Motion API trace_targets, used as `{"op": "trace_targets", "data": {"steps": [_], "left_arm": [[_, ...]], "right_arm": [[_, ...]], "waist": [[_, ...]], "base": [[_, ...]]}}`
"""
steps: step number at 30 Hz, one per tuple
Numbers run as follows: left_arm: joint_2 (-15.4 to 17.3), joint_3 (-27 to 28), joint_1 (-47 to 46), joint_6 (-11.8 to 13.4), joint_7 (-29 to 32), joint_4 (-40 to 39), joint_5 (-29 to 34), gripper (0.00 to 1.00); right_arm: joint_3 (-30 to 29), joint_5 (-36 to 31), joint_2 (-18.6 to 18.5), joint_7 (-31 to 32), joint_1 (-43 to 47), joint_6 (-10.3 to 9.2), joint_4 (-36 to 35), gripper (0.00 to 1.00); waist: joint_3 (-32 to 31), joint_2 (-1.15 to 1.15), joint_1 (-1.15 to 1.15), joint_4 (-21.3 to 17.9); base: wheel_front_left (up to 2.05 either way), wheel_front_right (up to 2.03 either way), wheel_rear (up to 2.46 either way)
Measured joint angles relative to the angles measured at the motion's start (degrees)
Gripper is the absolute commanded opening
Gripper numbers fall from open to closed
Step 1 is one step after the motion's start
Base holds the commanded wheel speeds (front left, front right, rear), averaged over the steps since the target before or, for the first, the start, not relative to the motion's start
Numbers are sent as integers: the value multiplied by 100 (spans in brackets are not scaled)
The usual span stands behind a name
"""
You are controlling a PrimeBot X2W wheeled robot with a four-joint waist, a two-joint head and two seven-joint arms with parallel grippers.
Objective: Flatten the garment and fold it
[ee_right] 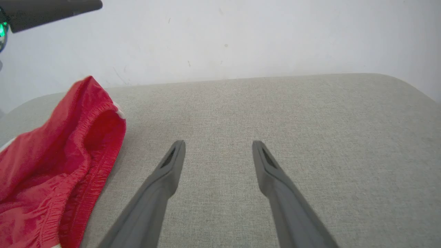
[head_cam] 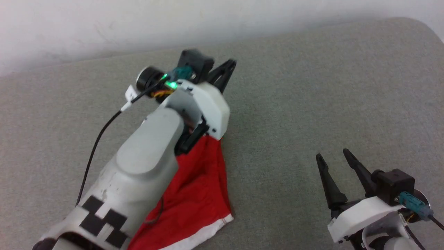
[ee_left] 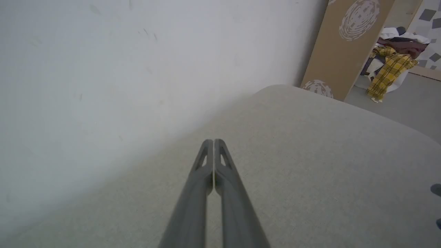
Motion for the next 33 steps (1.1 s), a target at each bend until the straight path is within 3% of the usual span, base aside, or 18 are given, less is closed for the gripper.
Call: {"op": "trace_targets", "data": {"steps": [6,15,16,17,18,22,26,33], "left_arm": [[-422,-225,-505,-178,-211,843,51,0],[-410,-140,-230,-209,-560,1811,-282,0],[-407,-108,-179,-221,-661,1817,-324,25],[-401,-77,-126,-234,-770,1814,-356,80],[-399,-47,-69,-242,-915,1791,-363,100],[-358,171,179,-109,-1495,1457,-410,100],[-126,557,631,250,-1712,764,-442,100],[246,1925,2191,935,-1731,-1379,-3,100]], "right_arm": [[104,9,-1,-24,-144,0,22,100],[55,57,-1,-159,-211,0,145,100],[45,57,0,-163,-211,0,157,100],[37,56,0,-168,-211,0,168,100],[26,52,1,-167,-211,0,177,100],[-52,13,0,-147,-206,0,171,100],[-93,-4,1,-92,-177,0,153,100],[-135,-30,4,14,-54,0,136,100]], "waist": [[303,0,0,-187],[551,0,0,-256],[544,0,0,-228],[531,0,0,-195],[511,0,0,-162],[390,0,0,31],[231,0,-1,238],[-26,0,-1,607]], "base": [[0,0,0],[0,0,0],[0,0,0],[0,0,0],[0,0,0],[0,0,0],[0,0,0],[0,0,0]]}}
